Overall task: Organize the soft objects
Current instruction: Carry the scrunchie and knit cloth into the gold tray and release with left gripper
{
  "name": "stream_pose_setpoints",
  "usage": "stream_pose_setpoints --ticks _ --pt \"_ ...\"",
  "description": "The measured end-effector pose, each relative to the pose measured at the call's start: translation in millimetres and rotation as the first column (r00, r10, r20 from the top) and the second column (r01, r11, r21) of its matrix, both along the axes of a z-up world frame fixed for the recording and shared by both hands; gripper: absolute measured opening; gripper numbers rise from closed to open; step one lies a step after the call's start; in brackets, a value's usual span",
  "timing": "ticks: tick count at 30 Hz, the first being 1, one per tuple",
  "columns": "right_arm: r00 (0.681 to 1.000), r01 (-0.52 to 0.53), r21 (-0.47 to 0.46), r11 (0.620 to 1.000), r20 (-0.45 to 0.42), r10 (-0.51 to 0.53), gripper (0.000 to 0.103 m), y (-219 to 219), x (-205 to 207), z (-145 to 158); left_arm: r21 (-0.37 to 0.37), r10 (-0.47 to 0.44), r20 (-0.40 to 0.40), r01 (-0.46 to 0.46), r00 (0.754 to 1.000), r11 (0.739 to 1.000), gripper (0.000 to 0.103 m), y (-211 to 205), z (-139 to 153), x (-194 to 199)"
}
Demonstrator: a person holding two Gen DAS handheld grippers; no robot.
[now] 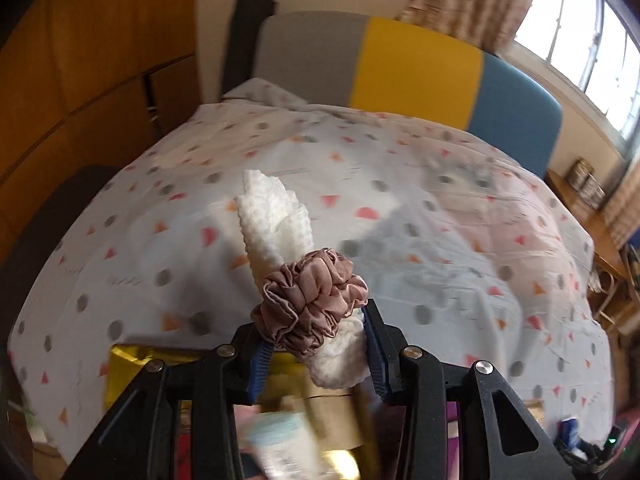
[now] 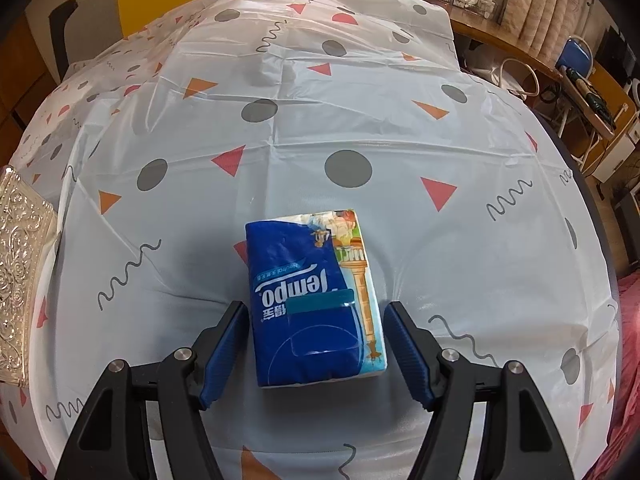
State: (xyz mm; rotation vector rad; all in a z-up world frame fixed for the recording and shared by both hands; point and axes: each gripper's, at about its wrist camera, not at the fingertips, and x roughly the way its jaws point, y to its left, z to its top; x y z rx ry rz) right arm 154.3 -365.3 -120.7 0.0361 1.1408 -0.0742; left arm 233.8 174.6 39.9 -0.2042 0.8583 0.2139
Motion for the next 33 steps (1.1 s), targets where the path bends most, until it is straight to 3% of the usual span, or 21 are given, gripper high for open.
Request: stream_pose_setpoints --ticks 10,16,23,27,33 --pt "0.999 -0.009 -0.048 0.999 0.04 0.011 0.072 8 -8 0 -0.075 0.113 0.004 -0.112 0.994 0.991 0.042 92 -55 -140" --pt "0.999 -0.009 -0.062 0.998 0.045 0.012 0.072 11 -10 1 -0.081 0.113 -0.043 -0.117 0.993 0.99 0.042 104 -82 -195" --pt "0.997 -0.04 -0.102 0.994 0.067 0.047 0.067 17 -14 1 -0.072 0.078 -0.134 -0.089 0.988 0.993 0.046 93 -119 -196" --pt "0.997 -0.041 -0.11 0.993 0.068 0.048 0.066 19 -15 2 0.008 0.051 -0.101 -0.05 0.994 0.999 0.058 81 -120 -193" --pt "0.997 -0.021 -0.113 0.993 0.068 0.029 0.065 20 -15 1 -0.017 0.099 -0.077 -0.1 0.992 0.995 0.066 86 -117 -200"
